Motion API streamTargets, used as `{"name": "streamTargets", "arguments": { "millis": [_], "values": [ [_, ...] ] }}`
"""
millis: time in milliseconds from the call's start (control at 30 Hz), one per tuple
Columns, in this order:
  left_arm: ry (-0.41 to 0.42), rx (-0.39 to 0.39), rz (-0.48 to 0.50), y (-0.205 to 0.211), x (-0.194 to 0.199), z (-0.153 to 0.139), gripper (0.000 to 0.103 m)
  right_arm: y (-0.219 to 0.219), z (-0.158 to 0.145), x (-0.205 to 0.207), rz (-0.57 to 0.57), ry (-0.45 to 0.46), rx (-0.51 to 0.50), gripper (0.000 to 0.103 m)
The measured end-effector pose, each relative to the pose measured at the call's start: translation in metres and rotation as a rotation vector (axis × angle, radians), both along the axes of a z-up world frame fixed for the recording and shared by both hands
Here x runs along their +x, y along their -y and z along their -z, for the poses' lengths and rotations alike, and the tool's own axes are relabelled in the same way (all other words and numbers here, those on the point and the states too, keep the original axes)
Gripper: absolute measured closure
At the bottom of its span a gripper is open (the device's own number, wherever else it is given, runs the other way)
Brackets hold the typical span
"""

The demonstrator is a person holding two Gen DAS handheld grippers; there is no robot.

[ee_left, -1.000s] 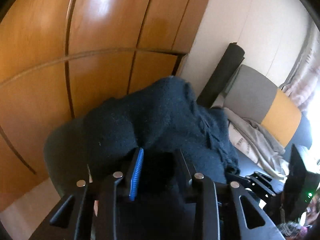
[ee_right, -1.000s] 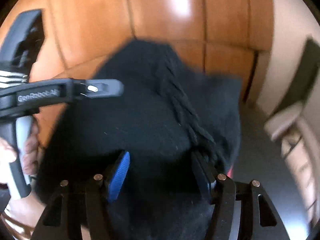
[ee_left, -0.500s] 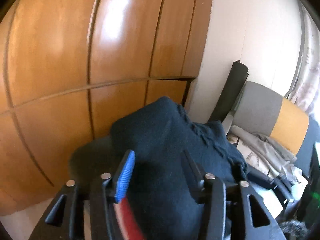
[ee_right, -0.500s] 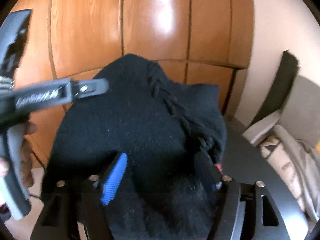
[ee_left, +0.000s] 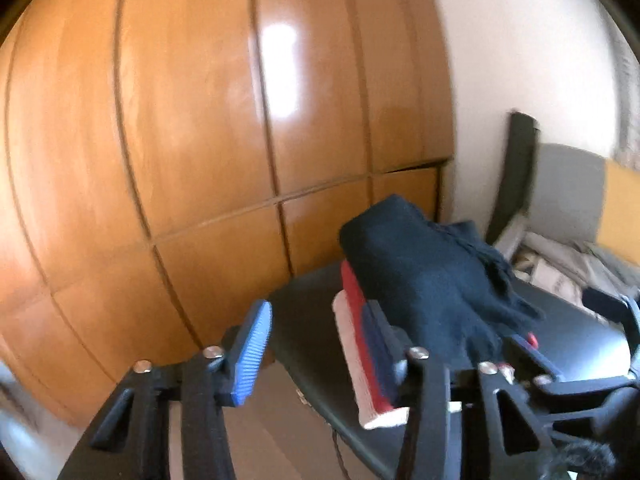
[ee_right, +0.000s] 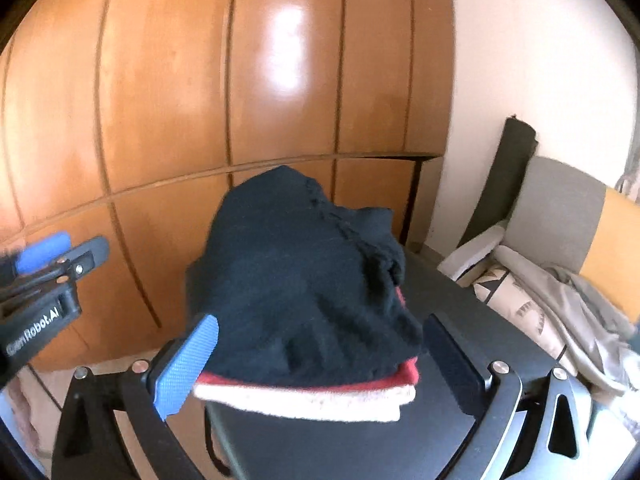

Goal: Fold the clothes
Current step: 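Lower the sweater onto the red and white clothes stack and release both grippers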

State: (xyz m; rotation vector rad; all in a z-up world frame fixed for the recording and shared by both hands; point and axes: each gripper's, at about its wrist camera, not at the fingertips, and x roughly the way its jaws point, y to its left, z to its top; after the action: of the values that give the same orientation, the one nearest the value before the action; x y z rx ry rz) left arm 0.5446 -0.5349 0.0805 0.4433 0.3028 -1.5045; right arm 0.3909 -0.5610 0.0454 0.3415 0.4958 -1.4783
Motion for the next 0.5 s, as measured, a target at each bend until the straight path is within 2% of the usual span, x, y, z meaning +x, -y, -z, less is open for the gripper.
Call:
{"name": "streamTargets", "arguments": {
  "millis": [67, 100, 133, 167, 233, 433, 500],
  "values": [
    [-0.028, 0.012, 0.061, -0.005, 0.005, -0.004, 0.063, -0.007, -0.001, 0.007, -0.020, -0.034, -0.002, 0.000],
    [-0.044, 0.013, 0.056, -0.007, 0.008, -0.006, 0.070, -0.012, -0.002, 0.010, -0.033, -0.041, -0.013, 0.000],
    [-0.060, 0.014, 0.051, -0.008, 0.011, -0.008, 0.072, -0.015, -0.003, 0.011, -0.039, -0.046, -0.022, 0.000],
    [-0.074, 0.015, 0.045, -0.009, 0.013, -0.010, 0.072, -0.020, -0.004, 0.013, -0.044, -0.049, -0.029, 0.000],
    [-0.052, -0.007, -0.009, -0.009, 0.013, -0.012, 0.072, -0.028, -0.003, 0.014, -0.065, -0.046, -0.038, 0.000],
    [-0.088, 0.025, -0.022, -0.003, 0.007, -0.011, 0.072, -0.026, 0.007, 0.021, -0.099, -0.107, -0.025, 0.000],
    [-0.098, 0.039, -0.016, 0.000, 0.003, -0.009, 0.072, -0.026, 0.009, 0.018, -0.094, -0.097, -0.018, 0.000]
  ]
}}
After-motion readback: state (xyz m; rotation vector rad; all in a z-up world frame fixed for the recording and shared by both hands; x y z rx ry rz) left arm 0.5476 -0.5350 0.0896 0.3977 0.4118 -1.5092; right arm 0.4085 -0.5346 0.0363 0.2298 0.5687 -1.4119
